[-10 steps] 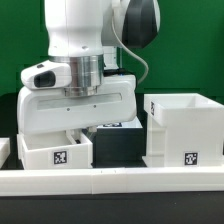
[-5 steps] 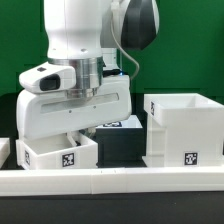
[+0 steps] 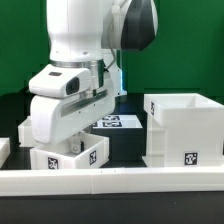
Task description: Assemble drawer
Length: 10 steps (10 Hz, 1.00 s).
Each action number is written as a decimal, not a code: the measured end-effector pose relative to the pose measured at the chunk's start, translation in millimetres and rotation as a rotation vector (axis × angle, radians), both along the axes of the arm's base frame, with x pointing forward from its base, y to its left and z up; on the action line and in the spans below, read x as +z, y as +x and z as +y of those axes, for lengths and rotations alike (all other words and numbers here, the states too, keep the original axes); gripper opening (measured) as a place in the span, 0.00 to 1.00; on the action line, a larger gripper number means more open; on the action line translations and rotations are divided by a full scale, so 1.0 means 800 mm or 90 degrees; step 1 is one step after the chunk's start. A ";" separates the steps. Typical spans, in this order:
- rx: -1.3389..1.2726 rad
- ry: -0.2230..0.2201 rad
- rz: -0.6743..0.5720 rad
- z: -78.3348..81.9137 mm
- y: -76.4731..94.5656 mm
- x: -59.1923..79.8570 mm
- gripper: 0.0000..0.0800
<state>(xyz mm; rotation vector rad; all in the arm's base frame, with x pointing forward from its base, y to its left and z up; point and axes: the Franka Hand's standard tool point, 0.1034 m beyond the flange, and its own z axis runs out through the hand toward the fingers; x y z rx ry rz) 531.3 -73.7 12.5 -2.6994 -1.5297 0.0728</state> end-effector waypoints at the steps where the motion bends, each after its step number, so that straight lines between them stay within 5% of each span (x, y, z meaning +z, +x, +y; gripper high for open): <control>1: 0.056 -0.001 0.001 -0.003 -0.001 0.000 0.05; 6: 0.290 -0.019 -0.003 0.013 -0.003 0.000 0.05; 10: 0.304 -0.023 -0.022 0.024 0.003 -0.004 0.05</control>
Offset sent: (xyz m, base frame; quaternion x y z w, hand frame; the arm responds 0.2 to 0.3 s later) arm -0.0102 0.0202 0.0078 -0.0328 0.0018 -0.2681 0.9628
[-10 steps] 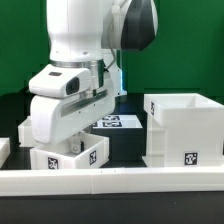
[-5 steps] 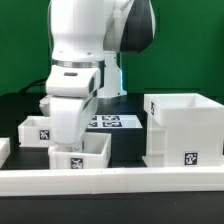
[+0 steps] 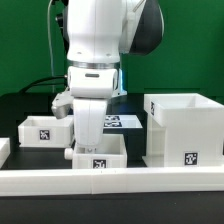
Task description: Assemble drawer
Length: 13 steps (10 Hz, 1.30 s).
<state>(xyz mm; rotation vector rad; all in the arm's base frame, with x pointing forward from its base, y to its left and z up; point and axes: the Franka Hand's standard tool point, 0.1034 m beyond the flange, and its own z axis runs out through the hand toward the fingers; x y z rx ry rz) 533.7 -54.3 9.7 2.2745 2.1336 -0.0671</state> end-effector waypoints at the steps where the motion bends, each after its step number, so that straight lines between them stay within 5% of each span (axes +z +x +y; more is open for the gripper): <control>1: 0.003 0.000 0.004 -0.001 -0.002 -0.001 0.05; 6: 0.062 -0.007 -0.007 0.037 0.012 0.002 0.05; 10: 0.064 -0.007 -0.034 0.034 0.011 -0.001 0.05; 13: 0.064 -0.011 -0.027 0.052 0.017 0.000 0.05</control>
Offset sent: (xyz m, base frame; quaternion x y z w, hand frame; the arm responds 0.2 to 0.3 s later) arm 0.0148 0.0263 0.0019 0.0049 -0.0237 -0.0566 0.9981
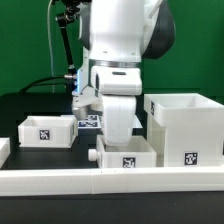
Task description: Assemble drawer
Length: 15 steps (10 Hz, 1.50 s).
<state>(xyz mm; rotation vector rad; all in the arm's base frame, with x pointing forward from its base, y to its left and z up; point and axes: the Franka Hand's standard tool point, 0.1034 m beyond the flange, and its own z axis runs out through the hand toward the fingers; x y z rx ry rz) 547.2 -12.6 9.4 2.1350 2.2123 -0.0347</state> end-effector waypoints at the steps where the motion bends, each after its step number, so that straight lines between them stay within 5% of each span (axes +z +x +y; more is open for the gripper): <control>1: -0.002 -0.002 0.011 -0.002 0.001 0.001 0.05; 15: -0.041 -0.004 0.022 -0.005 -0.001 0.000 0.05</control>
Offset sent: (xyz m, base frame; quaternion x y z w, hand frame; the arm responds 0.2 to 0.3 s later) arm 0.0000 0.0000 0.0000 0.0000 0.0000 0.0000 1.0000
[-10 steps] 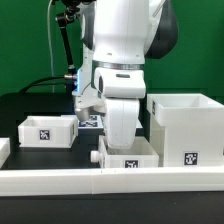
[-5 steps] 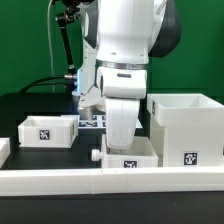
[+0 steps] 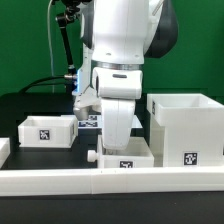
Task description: Assemble drawer
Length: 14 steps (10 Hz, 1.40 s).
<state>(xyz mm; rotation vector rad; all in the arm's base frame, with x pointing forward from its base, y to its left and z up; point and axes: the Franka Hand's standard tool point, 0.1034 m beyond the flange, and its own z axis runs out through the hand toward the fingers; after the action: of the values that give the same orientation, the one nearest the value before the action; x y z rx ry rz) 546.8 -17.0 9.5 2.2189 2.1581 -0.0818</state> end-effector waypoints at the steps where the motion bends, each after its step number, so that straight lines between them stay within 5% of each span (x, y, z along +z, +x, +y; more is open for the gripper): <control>1: 0.003 0.000 0.003 0.004 0.003 0.003 0.05; 14: -0.018 0.000 0.003 0.008 -0.001 0.001 0.05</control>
Offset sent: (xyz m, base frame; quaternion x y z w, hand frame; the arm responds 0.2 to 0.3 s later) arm 0.0082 0.0107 0.0128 0.0008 -0.0097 0.0067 0.9999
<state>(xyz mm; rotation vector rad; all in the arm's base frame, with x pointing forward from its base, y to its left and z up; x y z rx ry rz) 546.2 -10.8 9.9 2.2529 2.1291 -0.0878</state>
